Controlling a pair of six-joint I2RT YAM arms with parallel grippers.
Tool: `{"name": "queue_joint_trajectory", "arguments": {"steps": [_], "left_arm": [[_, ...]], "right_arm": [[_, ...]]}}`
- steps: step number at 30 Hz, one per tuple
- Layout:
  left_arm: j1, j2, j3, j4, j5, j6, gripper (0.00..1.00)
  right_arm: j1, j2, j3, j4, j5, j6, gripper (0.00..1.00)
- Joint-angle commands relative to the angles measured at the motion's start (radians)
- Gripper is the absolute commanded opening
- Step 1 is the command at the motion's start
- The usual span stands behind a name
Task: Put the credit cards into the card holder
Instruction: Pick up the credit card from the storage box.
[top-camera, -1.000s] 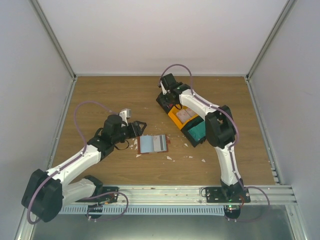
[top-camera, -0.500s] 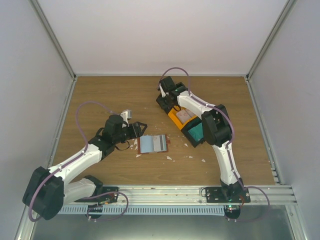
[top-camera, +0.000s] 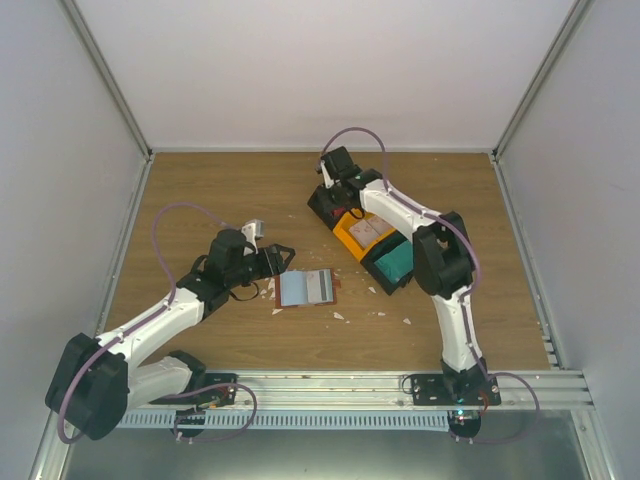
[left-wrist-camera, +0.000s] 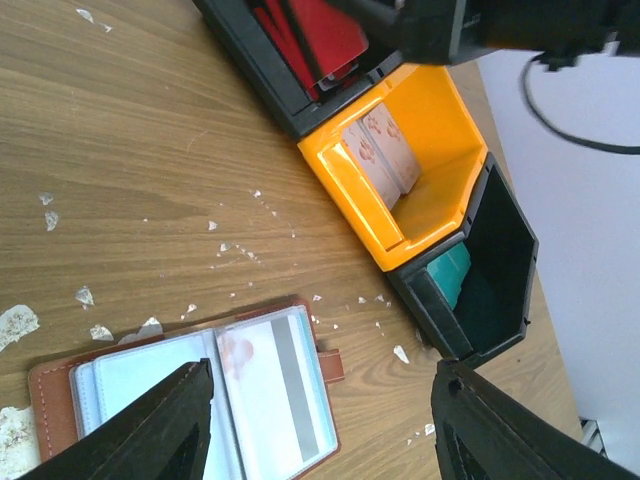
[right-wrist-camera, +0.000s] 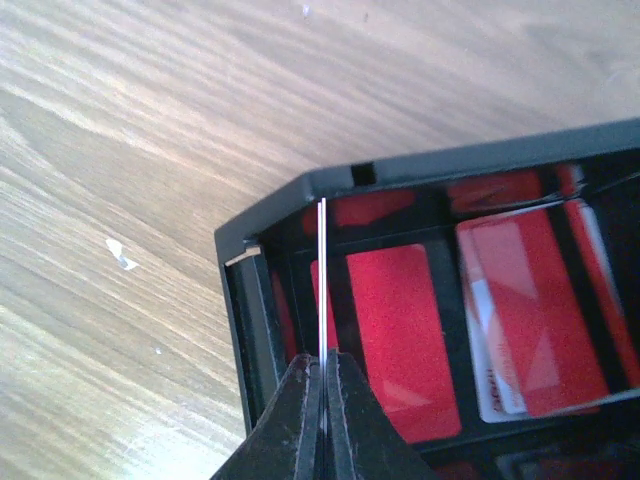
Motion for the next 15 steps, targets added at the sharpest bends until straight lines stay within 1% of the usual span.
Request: {"name": "queue_joint_trajectory", "arguments": {"steps": [1,3,5,9,15], "left_arm": [[0.011,-0.009,-0.005,0.044,0.028,0.005,0.62],[0.014,-0.012,-0.004,0.050,0.043,0.011,0.62],[0.031,-0.017,-0.002,0.063,0.073,0.031,0.62],[0.077,-0.040,0.004,0.088,0.174,0.069,0.62],[0.124,-0.101,0.013,0.143,0.309,0.076,0.71]], "right_arm": [[0.006,-0.144,-0.046,0.086,0.031,0.012,0.01],[0.006,-0.196,-0.078,0.113,0.011,0.021,0.00],[0.006,-0.259,-0.116,0.136,-0.041,0.033,0.00],[0.004,-0.424,-0.276,0.212,-0.232,0.082,0.01],[0.003,-0.661,-0.522,0.379,-0.549,0.191,0.00]]}}
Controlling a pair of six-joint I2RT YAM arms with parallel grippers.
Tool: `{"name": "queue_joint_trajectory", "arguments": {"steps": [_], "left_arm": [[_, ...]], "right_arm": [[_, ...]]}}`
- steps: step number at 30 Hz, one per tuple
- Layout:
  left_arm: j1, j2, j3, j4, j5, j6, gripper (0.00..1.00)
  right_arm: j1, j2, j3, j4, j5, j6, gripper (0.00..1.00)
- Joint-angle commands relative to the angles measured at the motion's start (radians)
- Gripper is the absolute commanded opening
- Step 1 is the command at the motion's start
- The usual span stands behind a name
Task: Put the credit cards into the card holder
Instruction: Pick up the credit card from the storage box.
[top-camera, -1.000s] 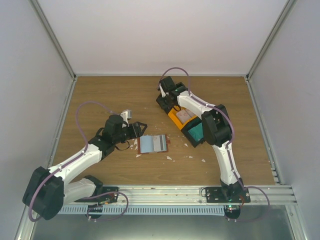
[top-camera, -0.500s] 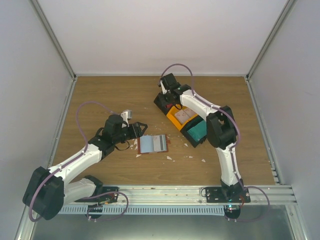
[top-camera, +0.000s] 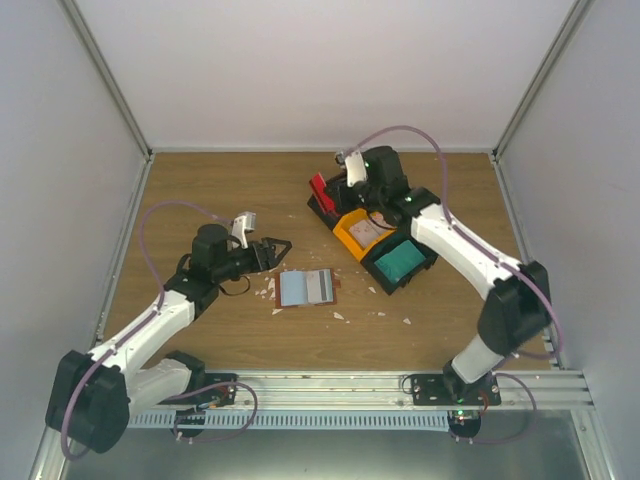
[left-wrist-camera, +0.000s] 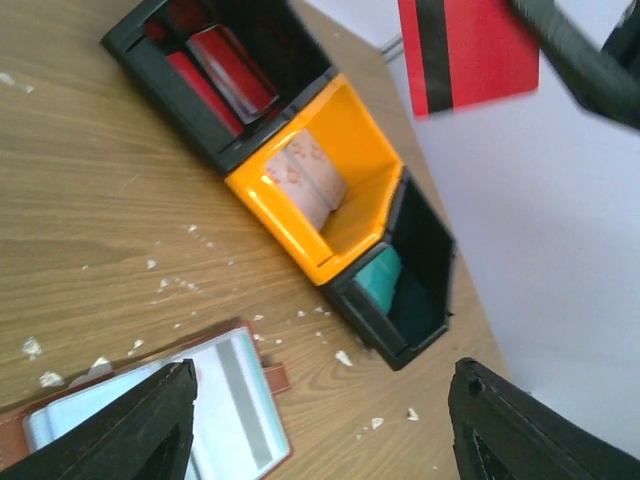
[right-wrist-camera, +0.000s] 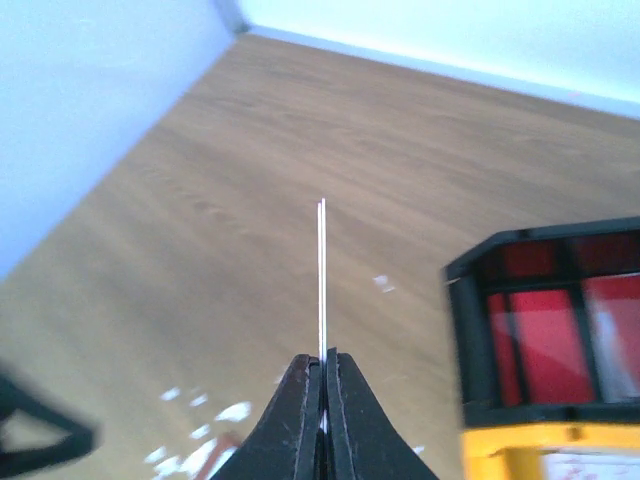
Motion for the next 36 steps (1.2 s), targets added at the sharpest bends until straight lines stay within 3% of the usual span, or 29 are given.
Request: {"name": "queue_joint_trajectory", "arguments": {"steps": [1,7,15,19,25,29,36], "left_arm": [[0.026,-0.061,0.016,0.120,0.148,0.025,0.72],[0.029,-0.096,0.021,0.242,0.287,-0.039,0.76],[0.028,-0.118,-0.016,0.445,0.352,-0.214,0.72],[0.028,-0.087,-0.020,0.500,0.380,-0.253,0.59],[0.028,-0.052,-0.018,0.550,0.422,-0.265,0.28],[0.028,-0.060,-0.018,0.500,0.420,-0.204,0.04],[0.029,-0.070,0.018,0.389,0.468,-0.071,0.00]], "right_arm": [[0.003,-0.159,-0.166,0.190,-0.331,0.120,0.00],[0.006,-0.277,-0.378,0.491,-0.598,0.372,0.00],[0.023,-0.329,-0.492,0.689,-0.664,0.543,0.00],[0.049,-0.322,-0.501,0.723,-0.680,0.579,0.00],[0.069,-0.320,-0.518,0.729,-0.666,0.583,0.00],[0.069,-0.330,-0.531,0.714,-0.658,0.556,0.02],[0.067,-0.374,-0.544,0.644,-0.644,0.461,0.21]]}}
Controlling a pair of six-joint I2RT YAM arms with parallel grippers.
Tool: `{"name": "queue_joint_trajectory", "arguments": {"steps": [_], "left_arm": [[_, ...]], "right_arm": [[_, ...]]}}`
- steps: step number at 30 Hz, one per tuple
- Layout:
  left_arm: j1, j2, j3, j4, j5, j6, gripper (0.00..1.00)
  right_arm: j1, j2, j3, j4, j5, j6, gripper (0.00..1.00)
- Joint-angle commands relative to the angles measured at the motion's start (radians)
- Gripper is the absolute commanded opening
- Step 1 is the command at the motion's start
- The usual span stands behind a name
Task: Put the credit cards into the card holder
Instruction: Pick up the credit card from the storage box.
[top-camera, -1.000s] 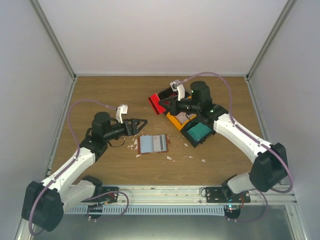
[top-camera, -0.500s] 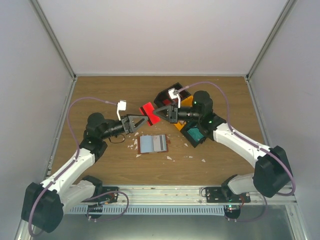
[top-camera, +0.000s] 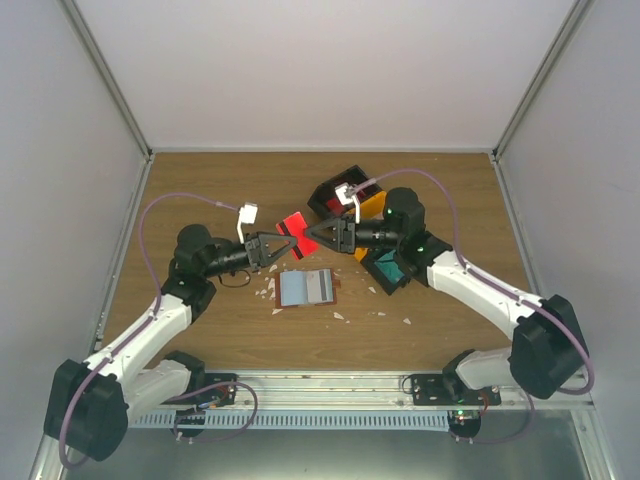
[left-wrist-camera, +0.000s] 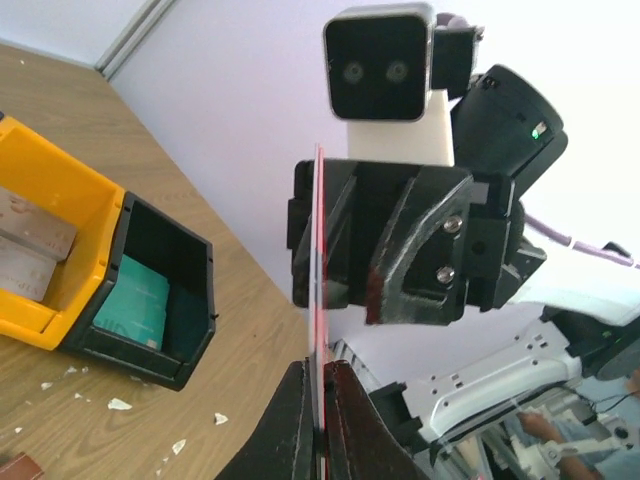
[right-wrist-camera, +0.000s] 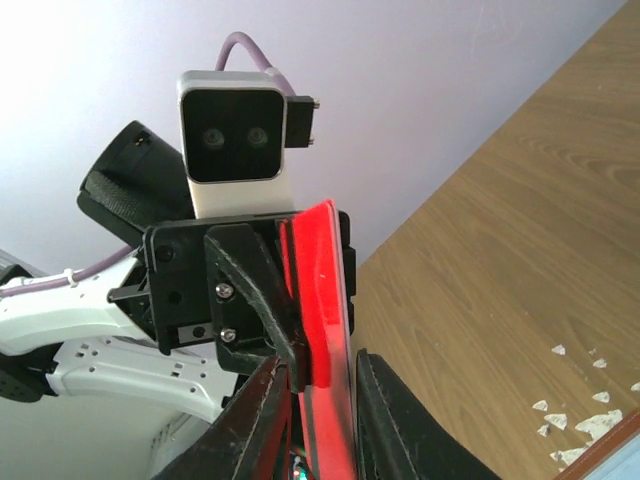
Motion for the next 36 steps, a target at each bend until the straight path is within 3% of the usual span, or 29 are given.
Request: {"name": "queue_joint_trajectory", "arguments": {"steps": [1,8,12,14,16,18,21,23,28,36], "left_arm": [[0.006,-0.010,0.043,-0.072,0.063,0.126,0.00],[0.007,0.013,0.128,-0.219,0.229,0.270,0.00],[0.007,0.019,0.159,-0.282,0.261,0.315,0.00],[0.006,0.019,0.164,-0.290,0.255,0.321,0.00],[0.006,0.020,0.154,-0.286,0.240,0.313,0.00],[0.005,0.023,0.146,-0.318,0.191,0.317,0.14],[0.006,0.029,0.137,-0.429,0.064,0.349,0.45],[0.006,0.039,0.130,-0.526,-0.065,0.363,0.56],[0.005,0.046,0.062,-0.617,-0.289,0.340,0.62],[0.005,0.101,-0.018,-0.625,-0.391,0.324,0.55]], "right_arm": [[0.001,-0.060,-0.011,-0.017,-0.029,-0.092,0.22],[0.002,-0.069,-0.014,-0.082,-0.175,-0.198,0.21],[0.002,-0.089,-0.034,-0.099,-0.178,-0.218,0.11],[0.002,-0.099,-0.053,-0.089,-0.169,-0.217,0.02],[0.002,-0.106,-0.081,-0.071,-0.141,-0.203,0.01],[0.002,-0.107,-0.110,-0.054,-0.108,-0.184,0.00],[0.002,-0.098,-0.142,-0.074,-0.028,-0.167,0.00],[0.002,-0.082,-0.150,-0.123,0.054,-0.161,0.00],[0.002,-0.003,-0.165,-0.242,0.233,-0.119,0.01],[0.012,0.123,-0.206,-0.210,0.298,0.024,0.01]]}}
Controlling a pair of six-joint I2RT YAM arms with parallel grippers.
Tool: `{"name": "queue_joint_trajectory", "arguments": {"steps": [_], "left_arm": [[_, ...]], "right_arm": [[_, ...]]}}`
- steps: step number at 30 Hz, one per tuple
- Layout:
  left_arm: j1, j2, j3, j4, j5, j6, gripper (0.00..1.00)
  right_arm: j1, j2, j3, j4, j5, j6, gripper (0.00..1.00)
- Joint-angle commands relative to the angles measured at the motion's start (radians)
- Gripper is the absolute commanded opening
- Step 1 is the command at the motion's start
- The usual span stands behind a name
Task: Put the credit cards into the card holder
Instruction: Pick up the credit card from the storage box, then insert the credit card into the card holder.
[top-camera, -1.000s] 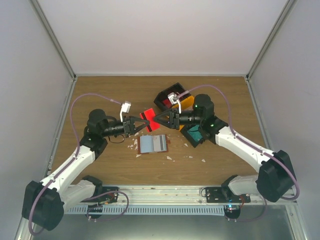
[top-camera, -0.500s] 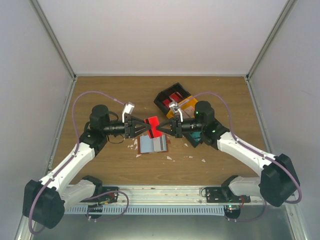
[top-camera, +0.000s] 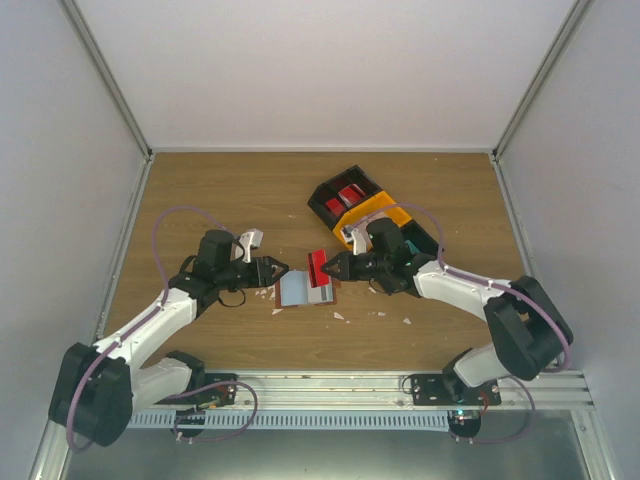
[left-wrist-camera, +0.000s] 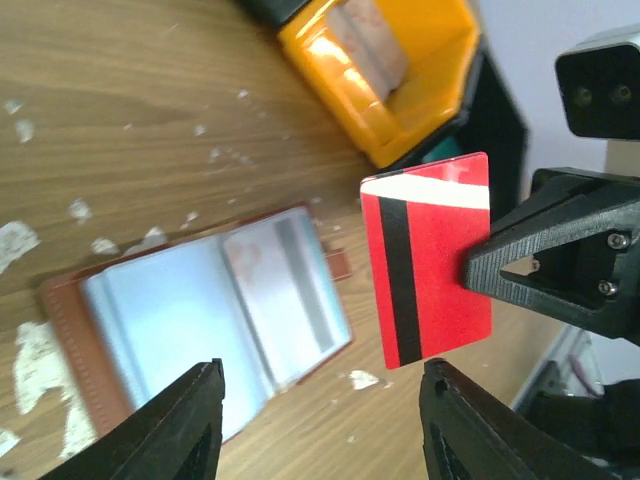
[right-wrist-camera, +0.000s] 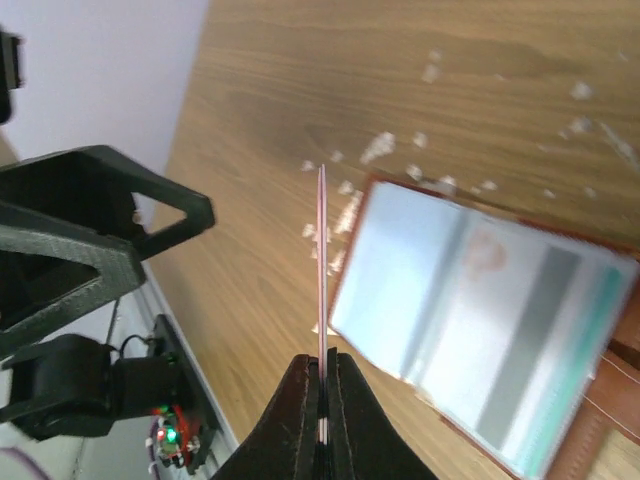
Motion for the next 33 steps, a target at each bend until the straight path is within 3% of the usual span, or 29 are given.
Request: {"name": "queue_joint_trajectory", "arguments": {"steps": [1,5,10,23,33], "left_arm": [[0.005,0.044,-0.033,0.022,-0.076,-0.012,0.51],[0.005,0.134,-0.048,0.045,-0.051,-0.017,0.38],[0.005,0.240,-0.057,0.088,0.015,-0.009,0.30],[0.005,0.382,0.021,-0.036,0.021,0.007,0.38],[0.005,0.408,0.028,-0.061,-0.027,0.007,0.31]], "right_arm": [[0.013,0.052,-0.030,0.029,0.068,0.103,0.00],[0.050,0.117,-0.042,0.080,0.088,0.144,0.00],[0.074,0.181,-0.072,0.225,0.096,0.237,0.00],[0.077,0.258,-0.076,0.250,0.130,0.272,0.00],[0.077,0.290,-0.083,0.256,0.102,0.305,0.00]]}}
